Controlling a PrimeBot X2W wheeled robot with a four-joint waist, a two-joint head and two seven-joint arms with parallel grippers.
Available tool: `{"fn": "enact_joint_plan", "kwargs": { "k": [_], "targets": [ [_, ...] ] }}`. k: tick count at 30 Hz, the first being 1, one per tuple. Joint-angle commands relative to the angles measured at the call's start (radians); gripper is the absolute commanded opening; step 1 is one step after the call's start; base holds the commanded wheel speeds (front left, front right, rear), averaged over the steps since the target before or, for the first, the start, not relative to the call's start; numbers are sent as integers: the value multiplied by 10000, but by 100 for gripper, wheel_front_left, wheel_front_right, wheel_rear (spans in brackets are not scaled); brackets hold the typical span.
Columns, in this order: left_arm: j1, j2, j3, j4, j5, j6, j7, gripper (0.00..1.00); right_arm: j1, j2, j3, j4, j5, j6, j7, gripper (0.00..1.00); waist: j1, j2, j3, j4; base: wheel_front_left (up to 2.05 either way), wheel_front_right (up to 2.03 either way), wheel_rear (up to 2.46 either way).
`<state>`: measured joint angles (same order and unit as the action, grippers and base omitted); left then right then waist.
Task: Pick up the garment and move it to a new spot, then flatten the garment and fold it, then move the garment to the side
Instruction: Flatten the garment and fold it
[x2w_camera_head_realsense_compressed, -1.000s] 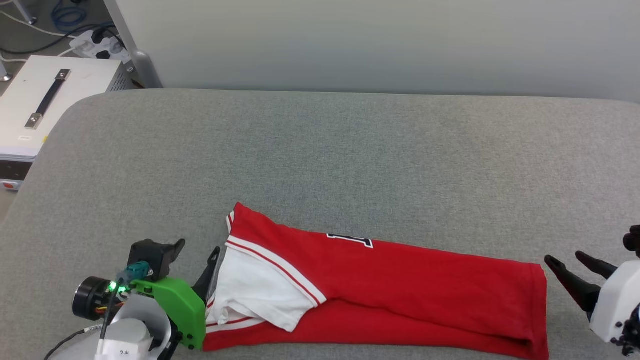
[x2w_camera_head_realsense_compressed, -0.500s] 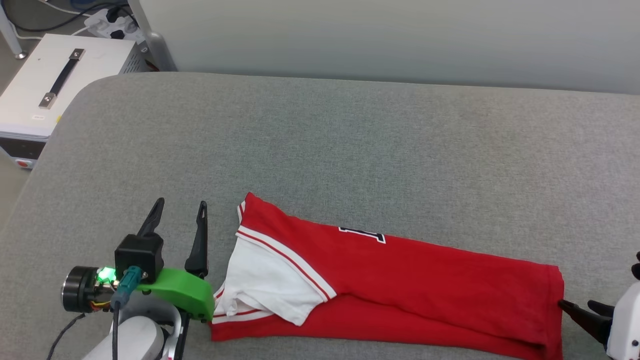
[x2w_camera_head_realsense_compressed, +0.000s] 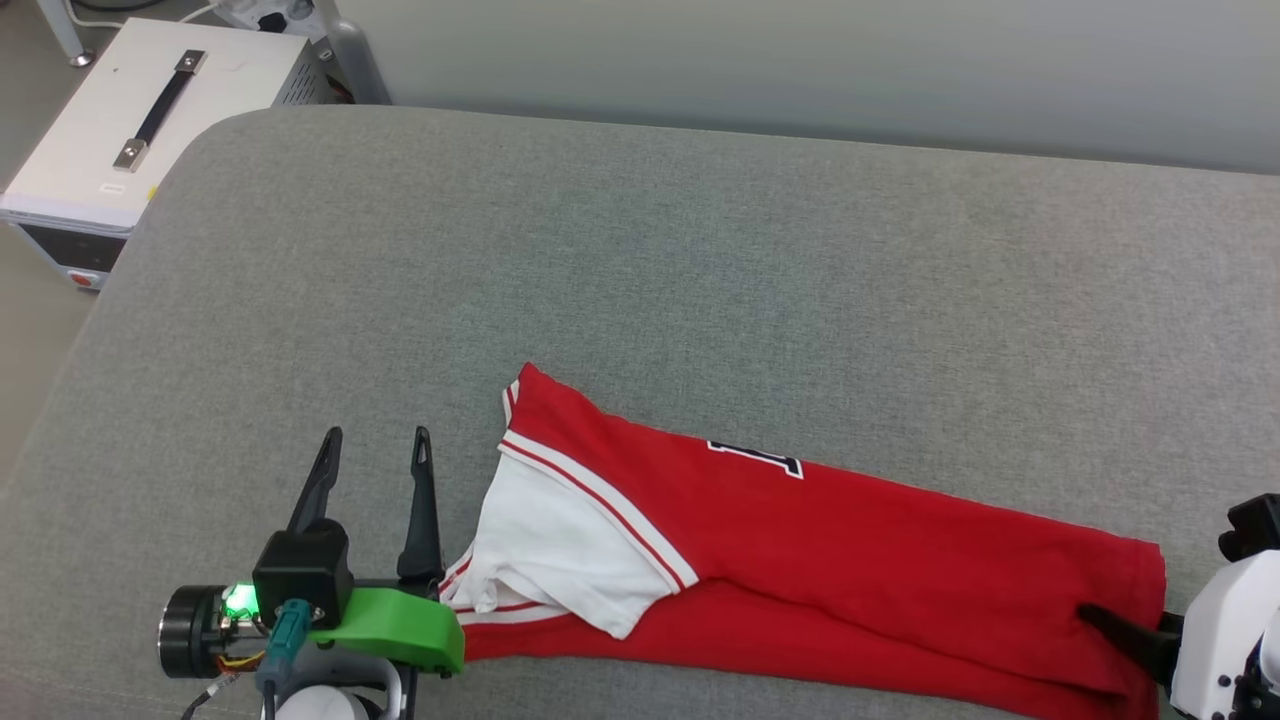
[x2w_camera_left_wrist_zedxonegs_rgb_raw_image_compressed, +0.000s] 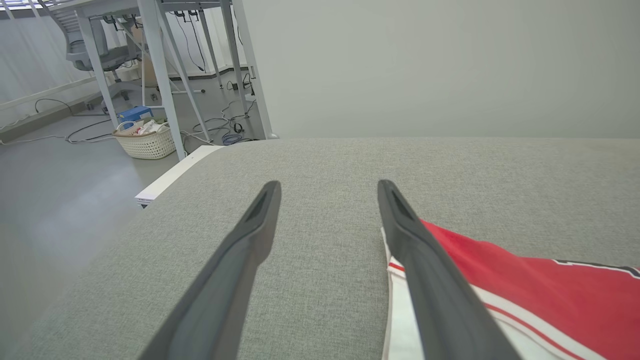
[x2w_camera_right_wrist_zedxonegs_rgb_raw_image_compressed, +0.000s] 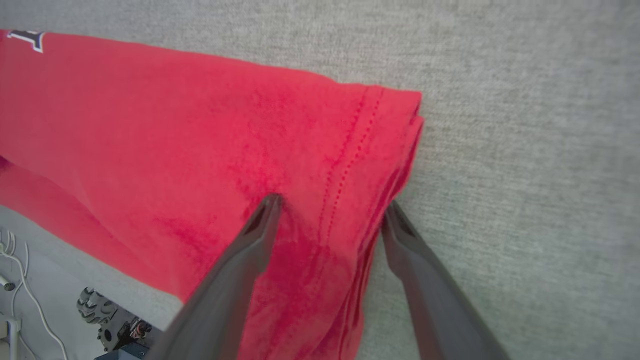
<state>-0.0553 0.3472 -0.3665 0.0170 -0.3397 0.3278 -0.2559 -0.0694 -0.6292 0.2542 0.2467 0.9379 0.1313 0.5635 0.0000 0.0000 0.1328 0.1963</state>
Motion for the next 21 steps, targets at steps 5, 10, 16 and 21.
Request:
{"fn": "enact_joint_plan", "kwargs": {
  "k": [5, 10, 16, 21],
  "targets": [
    [399, -758, 699, 52, 823, -620, -58, 100, -126, 302, 610, 309, 184, -6, -132, 100, 0, 0, 79, 243, 0, 0, 0],
    [649, -1239, 1227, 80, 1405, -1071, -58, 100, -108, 342, 1017, 290, 351, -6, -252, 100, 0, 0, 61, 308, 0, 0, 0],
    [908, -1632, 1835, 35, 2032, -1470, -58, 100, -207, 211, 1391, 228, 458, -6, -601, 8, 0, 0, 22, 275, 0, 0, 0],
    [1079, -1843, 2176, 40, 2430, -1858, -58, 100, -322, 1, 1414, 397, 498, -6, -1064, 0, 0, 0, -36, 231, 0, 0, 0]
  ]
}}
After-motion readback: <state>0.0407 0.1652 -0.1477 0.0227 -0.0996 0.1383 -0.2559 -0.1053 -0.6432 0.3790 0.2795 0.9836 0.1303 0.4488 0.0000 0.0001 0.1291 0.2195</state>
